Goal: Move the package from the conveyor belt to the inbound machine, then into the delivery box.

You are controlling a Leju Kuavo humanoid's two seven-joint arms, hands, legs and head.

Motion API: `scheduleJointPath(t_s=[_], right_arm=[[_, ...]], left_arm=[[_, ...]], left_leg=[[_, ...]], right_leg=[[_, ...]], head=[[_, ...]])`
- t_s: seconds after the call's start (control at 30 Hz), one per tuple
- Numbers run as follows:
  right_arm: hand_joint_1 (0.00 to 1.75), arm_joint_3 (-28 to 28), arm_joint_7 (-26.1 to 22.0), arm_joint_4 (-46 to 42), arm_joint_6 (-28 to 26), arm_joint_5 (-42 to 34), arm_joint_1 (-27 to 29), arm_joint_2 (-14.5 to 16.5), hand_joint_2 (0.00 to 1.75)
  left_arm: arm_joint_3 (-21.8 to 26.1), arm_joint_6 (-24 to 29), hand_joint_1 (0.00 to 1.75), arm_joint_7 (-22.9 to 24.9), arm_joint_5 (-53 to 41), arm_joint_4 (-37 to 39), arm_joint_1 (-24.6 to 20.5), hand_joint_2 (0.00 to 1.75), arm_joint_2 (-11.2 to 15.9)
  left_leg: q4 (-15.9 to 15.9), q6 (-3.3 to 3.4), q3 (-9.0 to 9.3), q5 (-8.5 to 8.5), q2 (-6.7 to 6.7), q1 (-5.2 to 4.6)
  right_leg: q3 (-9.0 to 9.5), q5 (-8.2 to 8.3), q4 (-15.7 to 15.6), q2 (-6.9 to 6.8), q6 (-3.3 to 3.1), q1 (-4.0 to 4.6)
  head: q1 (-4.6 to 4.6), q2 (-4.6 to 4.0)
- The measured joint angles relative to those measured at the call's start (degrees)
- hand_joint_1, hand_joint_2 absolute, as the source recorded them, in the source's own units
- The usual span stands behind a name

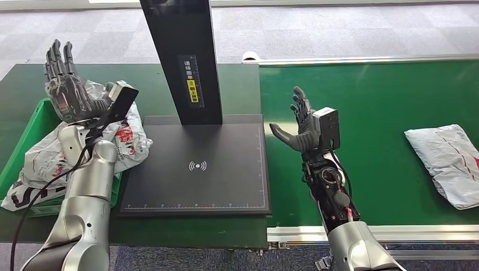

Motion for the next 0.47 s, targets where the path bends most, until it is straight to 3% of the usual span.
scheduleJointPath(t_s=[0.1, 0.2, 0.33, 0.47], right_arm=[[0.00, 0.0, -0.3, -0.1, -0.1, -0.2, 0.1, -0.1, 1.75], [0.00, 0.0, -0.6, -0.2, -0.2, -0.3, 0.2, -0.2, 1.75], [0.00, 0.0, -0.9, -0.2, -0.2, -0.5, 0.4, -0.4, 1.75], [0.00, 0.0, -1.2, -0.4, -0.2, -1.0, 0.4, -0.7, 1.75]], left_arm=[[5.7, 0.0, 0.00, -11.1, 3.2, -5.3, 0.4, 1.75, -3.8], [10.0, 0.0, 0.00, -17.8, 6.7, -9.6, 0.6, 1.75, -7.3], [11.6, 0.0, 0.00, -19.9, 12.8, -13.6, 1.4, 1.75, -9.9], [8.1, -0.1, 0.00, -19.7, 25.4, -14.2, 2.6, 1.75, -10.4]], left_leg=[[0.0, 0.01, -0.02, -0.01, 0.01, -0.01], [0.0, 0.01, -0.02, -0.01, 0.00, 0.00], [0.0, 0.01, -0.01, -0.01, 0.00, 0.01], [0.0, 0.01, -0.01, -0.01, -0.01, 0.01]], right_leg=[[-0.02, 0.00, 0.0, 0.01, 0.00, -0.01], [-0.03, 0.00, 0.0, 0.00, 0.00, -0.01], [-0.03, 0.00, 0.0, 0.00, 0.00, 0.00], [-0.03, 0.00, 0.0, -0.01, 0.00, 0.01]], head=[[0.00, 0.01], [0.01, 0.00], [0.00, 0.01], [-0.01, 0.00]])
